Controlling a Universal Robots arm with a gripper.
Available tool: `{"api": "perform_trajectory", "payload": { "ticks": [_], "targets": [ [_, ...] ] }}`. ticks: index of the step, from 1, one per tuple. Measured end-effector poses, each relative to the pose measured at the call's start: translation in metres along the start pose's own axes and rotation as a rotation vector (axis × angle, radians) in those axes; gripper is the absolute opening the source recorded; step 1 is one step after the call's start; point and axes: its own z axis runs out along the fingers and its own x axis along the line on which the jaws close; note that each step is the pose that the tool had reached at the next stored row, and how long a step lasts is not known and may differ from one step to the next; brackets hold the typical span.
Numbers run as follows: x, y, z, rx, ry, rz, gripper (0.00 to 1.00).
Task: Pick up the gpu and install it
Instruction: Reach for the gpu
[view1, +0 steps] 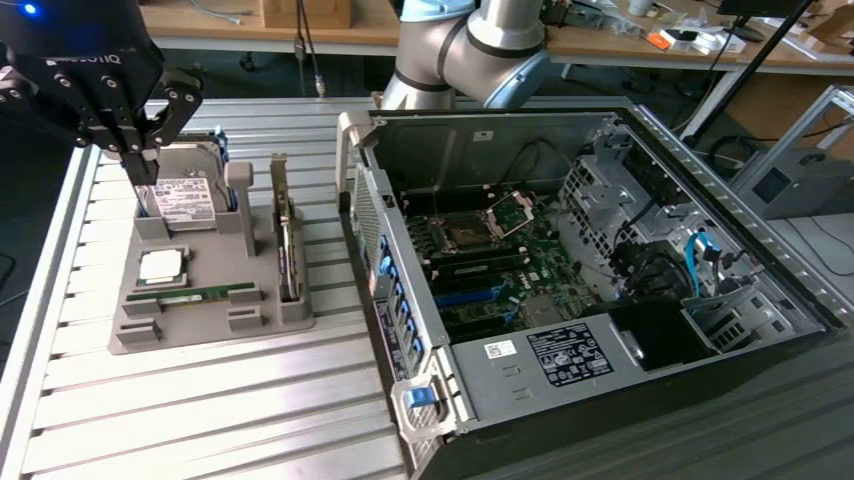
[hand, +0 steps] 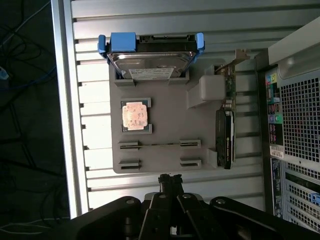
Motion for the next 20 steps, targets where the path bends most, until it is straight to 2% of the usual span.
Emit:
{"api": "perform_trajectory", "payload": {
  "ticks": [7,20],
  "targets": [
    [-0.003,0.0002,0.0003,0.0000,0.0000,0.000,0.11],
    [-0.035,0.0026,0.0023,0.0019,0.0001,0.000,0.11]
  ]
}}
